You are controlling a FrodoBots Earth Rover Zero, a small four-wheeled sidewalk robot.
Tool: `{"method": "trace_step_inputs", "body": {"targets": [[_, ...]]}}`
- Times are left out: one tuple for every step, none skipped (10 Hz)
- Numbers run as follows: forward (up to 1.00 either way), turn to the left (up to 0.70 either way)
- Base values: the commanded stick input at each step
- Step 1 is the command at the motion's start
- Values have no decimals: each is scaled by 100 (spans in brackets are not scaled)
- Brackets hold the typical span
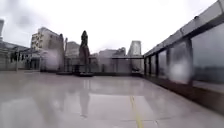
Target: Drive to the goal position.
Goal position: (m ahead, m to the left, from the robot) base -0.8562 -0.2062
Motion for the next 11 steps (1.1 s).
{"method": "trace_step_inputs", "body": {"targets": [[70,0],[70,0],[70,0],[70,0],[70,0],[70,0],[70,0],[70,0],[70,0],[70,0],[70,20]]}}
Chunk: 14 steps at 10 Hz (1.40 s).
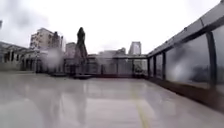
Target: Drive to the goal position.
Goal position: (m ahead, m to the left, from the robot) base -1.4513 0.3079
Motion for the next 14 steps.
{"method": "trace_step_inputs", "body": {"targets": [[70,27],[70,27],[70,27],[70,27],[70,27],[70,27],[70,27],[70,27],[70,27],[70,27],[70,27],[70,27],[70,27],[70,27]]}}
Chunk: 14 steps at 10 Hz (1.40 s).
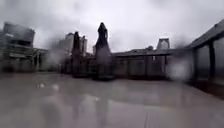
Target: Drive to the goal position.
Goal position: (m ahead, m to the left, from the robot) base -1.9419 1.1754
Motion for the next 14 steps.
{"method": "trace_step_inputs", "body": {"targets": [[70,27],[70,27],[70,27],[70,27],[70,27],[70,27],[70,27],[70,27],[70,27],[70,27],[70,27],[70,27],[70,27],[70,27]]}}
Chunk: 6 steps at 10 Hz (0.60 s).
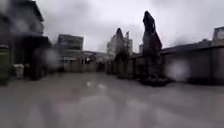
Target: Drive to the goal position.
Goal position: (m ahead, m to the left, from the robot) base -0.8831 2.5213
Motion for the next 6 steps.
{"method": "trace_step_inputs", "body": {"targets": [[70,27],[70,27],[70,27],[70,27],[70,27],[70,27]]}}
